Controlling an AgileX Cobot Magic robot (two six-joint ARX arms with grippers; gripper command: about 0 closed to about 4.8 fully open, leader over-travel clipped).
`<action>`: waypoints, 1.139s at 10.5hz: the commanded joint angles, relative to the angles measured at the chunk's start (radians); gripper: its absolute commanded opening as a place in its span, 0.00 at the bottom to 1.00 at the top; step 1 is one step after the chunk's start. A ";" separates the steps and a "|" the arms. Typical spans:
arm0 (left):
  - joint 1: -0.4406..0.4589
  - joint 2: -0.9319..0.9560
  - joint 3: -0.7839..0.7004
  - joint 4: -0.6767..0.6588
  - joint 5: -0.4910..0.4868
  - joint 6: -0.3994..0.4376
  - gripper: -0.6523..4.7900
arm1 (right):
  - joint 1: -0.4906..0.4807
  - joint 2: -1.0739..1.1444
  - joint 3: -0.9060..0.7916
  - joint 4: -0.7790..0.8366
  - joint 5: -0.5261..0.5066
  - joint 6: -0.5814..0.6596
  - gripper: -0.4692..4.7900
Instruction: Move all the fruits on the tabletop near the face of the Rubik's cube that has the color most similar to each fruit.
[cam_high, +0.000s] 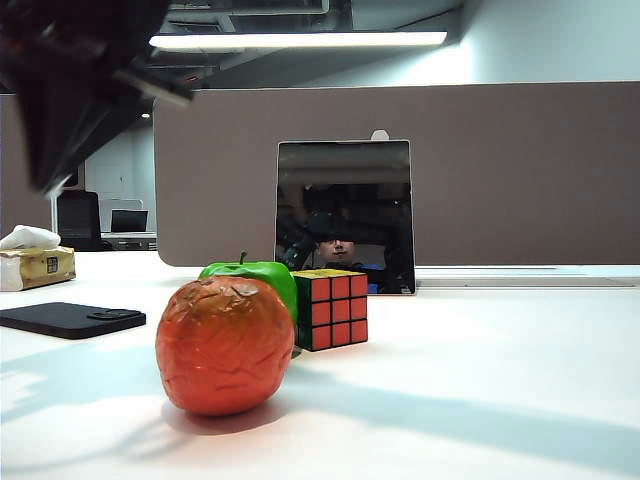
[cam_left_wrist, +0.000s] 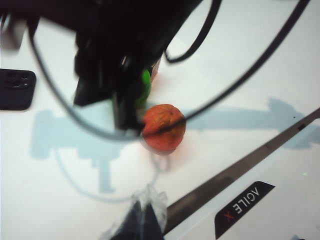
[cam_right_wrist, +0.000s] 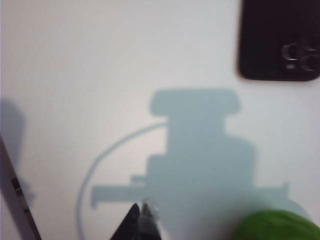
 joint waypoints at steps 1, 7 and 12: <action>-0.001 -0.001 0.003 0.027 -0.030 -0.003 0.11 | -0.061 -0.087 0.004 -0.069 0.033 0.007 0.09; -0.001 -0.002 0.002 0.037 -0.031 -0.003 0.11 | -0.218 -0.265 -0.020 -0.082 0.018 0.011 0.09; -0.001 -0.001 0.000 0.067 -0.030 -0.023 0.11 | -0.233 -0.590 -0.374 0.033 0.020 0.092 0.09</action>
